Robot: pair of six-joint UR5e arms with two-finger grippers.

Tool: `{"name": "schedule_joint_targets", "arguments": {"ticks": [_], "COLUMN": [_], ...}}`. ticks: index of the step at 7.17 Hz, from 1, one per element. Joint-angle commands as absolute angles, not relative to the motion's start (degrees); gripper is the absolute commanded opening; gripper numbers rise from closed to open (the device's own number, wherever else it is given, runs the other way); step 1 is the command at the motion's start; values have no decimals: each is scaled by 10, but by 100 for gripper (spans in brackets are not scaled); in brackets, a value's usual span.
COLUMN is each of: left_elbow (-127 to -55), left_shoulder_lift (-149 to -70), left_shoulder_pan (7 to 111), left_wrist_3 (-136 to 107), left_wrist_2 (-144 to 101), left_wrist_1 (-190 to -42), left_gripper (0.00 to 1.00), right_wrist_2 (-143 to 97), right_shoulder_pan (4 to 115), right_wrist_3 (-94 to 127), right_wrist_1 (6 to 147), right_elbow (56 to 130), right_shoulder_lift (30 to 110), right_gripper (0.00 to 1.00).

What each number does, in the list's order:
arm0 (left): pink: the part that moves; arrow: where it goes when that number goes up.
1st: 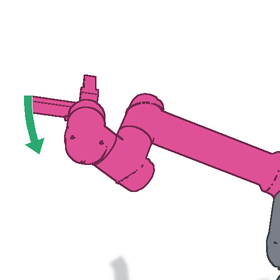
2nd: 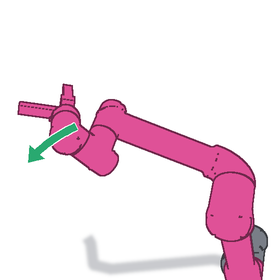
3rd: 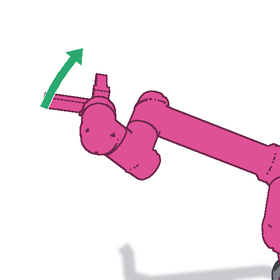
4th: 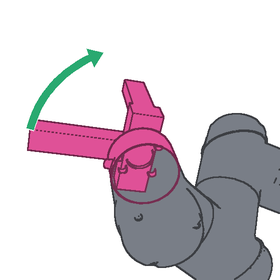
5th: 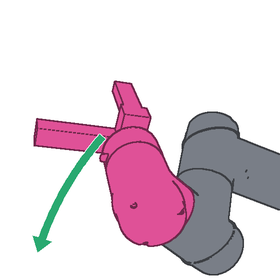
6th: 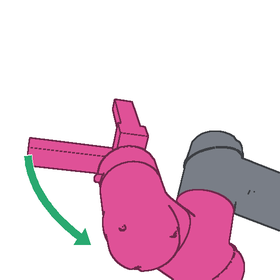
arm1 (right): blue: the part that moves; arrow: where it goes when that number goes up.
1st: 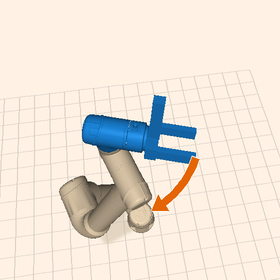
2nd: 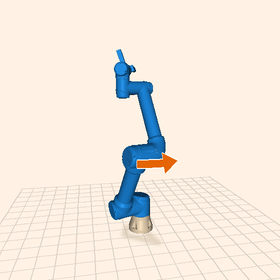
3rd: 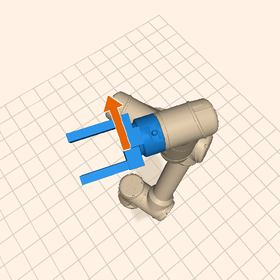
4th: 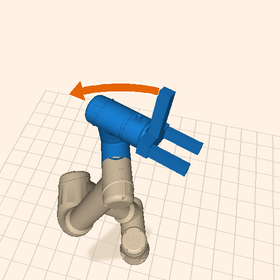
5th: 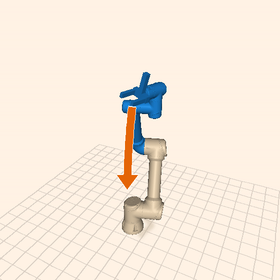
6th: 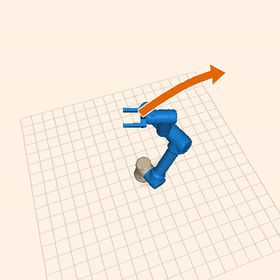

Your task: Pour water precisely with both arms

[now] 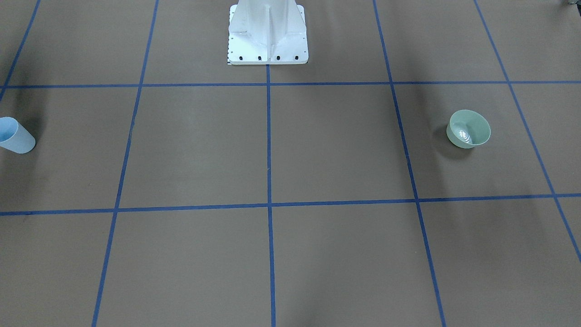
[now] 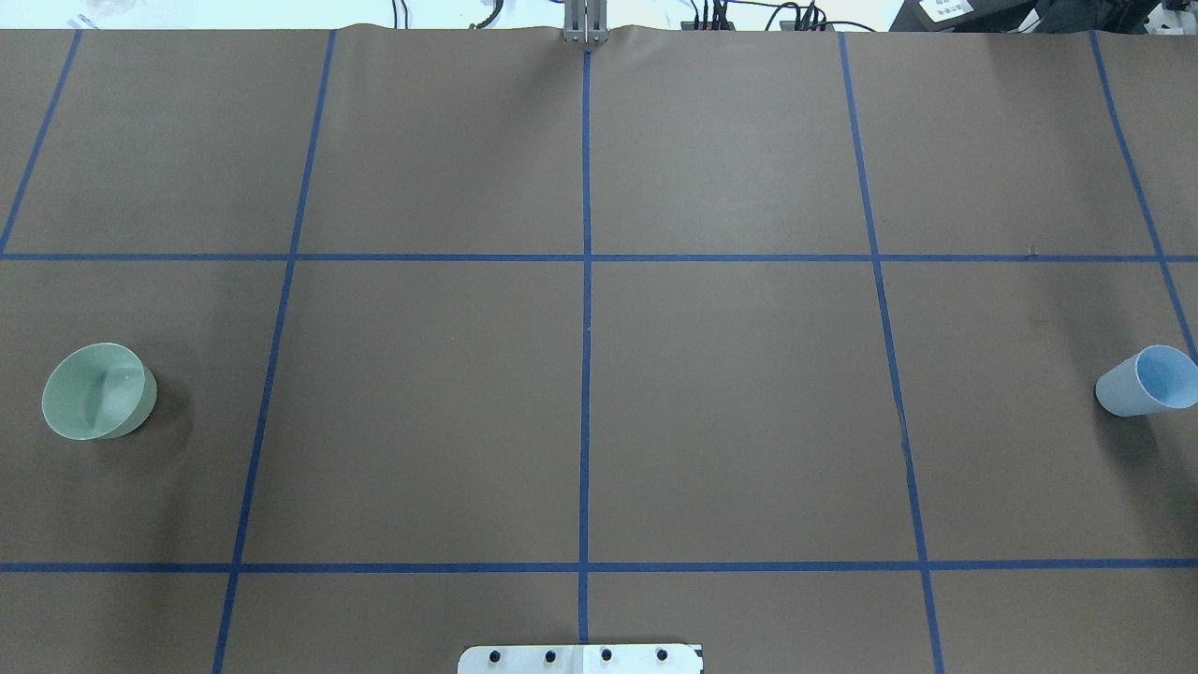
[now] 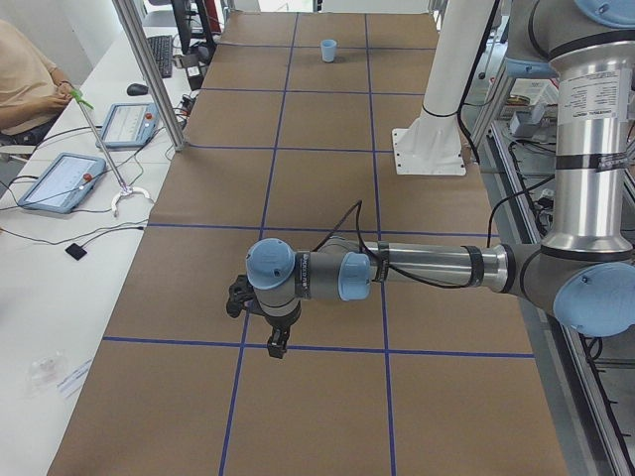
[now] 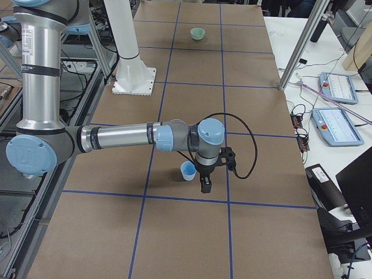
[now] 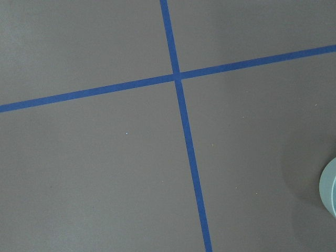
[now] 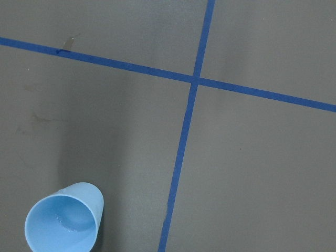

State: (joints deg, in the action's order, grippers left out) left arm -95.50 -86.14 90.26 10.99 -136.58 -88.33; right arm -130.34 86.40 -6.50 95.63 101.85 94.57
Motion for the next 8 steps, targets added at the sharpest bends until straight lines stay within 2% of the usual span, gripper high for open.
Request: {"name": "schedule_joint_targets", "arguments": {"ticks": [1, 4, 8], "left_elbow": [-960, -967, -974], "left_shoulder_lift": [-861, -860, -899], "left_shoulder_pan": [903, 903, 903], "left_wrist_3": [111, 110, 105], "left_wrist_2": [-1363, -1362, -1360], "left_wrist_1": [-883, -882, -903], "left_gripper": [100, 100, 100], "right_wrist_2": [-1303, -1303, -1297], "right_shoulder_pan": [864, 864, 864], "right_wrist_3": [-65, -68, -62], "right_wrist_1": [956, 956, 955], "right_elbow": [1019, 1045, 1051], "right_shoulder_lift": [946, 947, 927], "right_gripper": [100, 100, 100]}}
